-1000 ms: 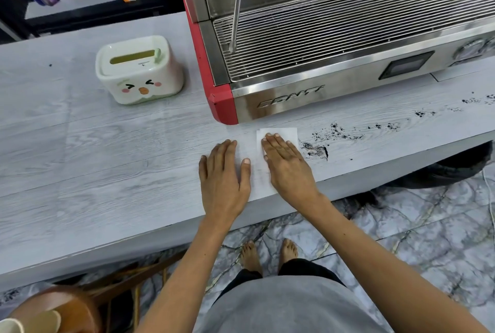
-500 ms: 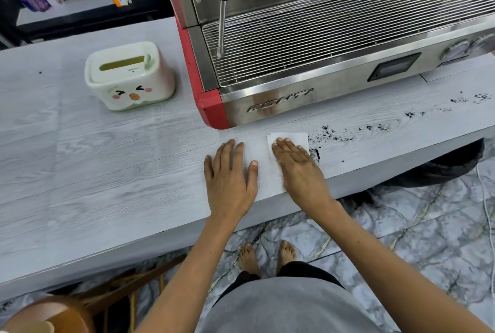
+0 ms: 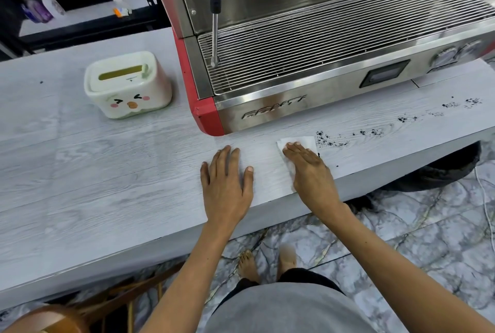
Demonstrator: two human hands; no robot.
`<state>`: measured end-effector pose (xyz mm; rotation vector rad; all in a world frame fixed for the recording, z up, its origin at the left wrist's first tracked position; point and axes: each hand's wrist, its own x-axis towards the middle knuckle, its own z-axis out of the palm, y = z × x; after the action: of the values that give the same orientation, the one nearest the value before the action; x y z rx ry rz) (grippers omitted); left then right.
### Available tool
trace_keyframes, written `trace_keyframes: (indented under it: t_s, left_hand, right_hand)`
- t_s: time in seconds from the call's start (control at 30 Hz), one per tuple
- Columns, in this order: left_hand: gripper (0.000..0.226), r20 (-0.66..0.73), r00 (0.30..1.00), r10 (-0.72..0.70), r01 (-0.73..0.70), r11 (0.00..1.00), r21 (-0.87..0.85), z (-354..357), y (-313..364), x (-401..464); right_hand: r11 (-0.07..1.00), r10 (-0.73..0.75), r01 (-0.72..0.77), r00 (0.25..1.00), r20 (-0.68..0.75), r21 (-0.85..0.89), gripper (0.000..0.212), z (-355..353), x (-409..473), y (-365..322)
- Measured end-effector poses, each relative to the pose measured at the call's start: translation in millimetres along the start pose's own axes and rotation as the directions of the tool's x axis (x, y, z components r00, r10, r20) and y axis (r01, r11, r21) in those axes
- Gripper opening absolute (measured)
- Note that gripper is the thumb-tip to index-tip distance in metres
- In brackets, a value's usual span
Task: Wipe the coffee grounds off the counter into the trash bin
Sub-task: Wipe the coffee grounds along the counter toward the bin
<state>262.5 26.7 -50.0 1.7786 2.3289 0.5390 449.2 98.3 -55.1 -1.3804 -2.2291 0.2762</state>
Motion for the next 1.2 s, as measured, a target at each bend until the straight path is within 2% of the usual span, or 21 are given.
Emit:
trace_keyframes:
  t_s: [0.17, 0.27, 0.47, 0.73, 0.93, 1.2]
  left_hand:
    - [0.054, -0.012, 1.0, -0.008, 0.008, 1.0, -0.015, 0.4, 0.3, 0.9]
    - [0.055, -0.018, 1.0, -0.012, 0.012, 1.0, -0.02, 0.2, 0.8, 1.4]
    - [0.058, -0.033, 0.999, -0.026, 0.025, 0.999, -0.035, 1.5, 4.1, 3.0]
    - [0.058, -0.04, 0.999, -0.022, 0.02, 0.998, -0.058, 6.7, 17.1, 5.3]
    - [0.058, -0.044, 0.999, -0.029, 0.026, 0.998, -0.05, 8.6, 18.4, 5.1]
    - [0.056, -0.038, 0.999, -0.033, 0.031, 0.998, -0.046, 11.1, 20.7, 5.3]
  right_hand:
    - [0.989, 0.031, -0.027, 0.999, -0.027, 0.145, 0.045, -13.4, 6.0, 3.3]
    - [0.99, -0.058, 0.06, 0.998, -0.017, 0.129, 0.04, -18.6, 1.0, -4.0]
    - [0.964, -0.263, 0.259, 0.96, 0.092, 0.056, 0.04, -9.0, -13.8, -4.9]
    - [0.99, -0.144, 0.144, 0.987, 0.065, 0.001, 0.04, 5.7, -19.3, -18.8]
    - [0.985, -0.162, 0.167, 0.981, 0.107, -0.036, 0.041, 4.3, -21.7, -9.6]
    - [0.99, -0.122, 0.127, 0.988, 0.09, -0.054, 0.043, -2.4, -18.9, 5.9]
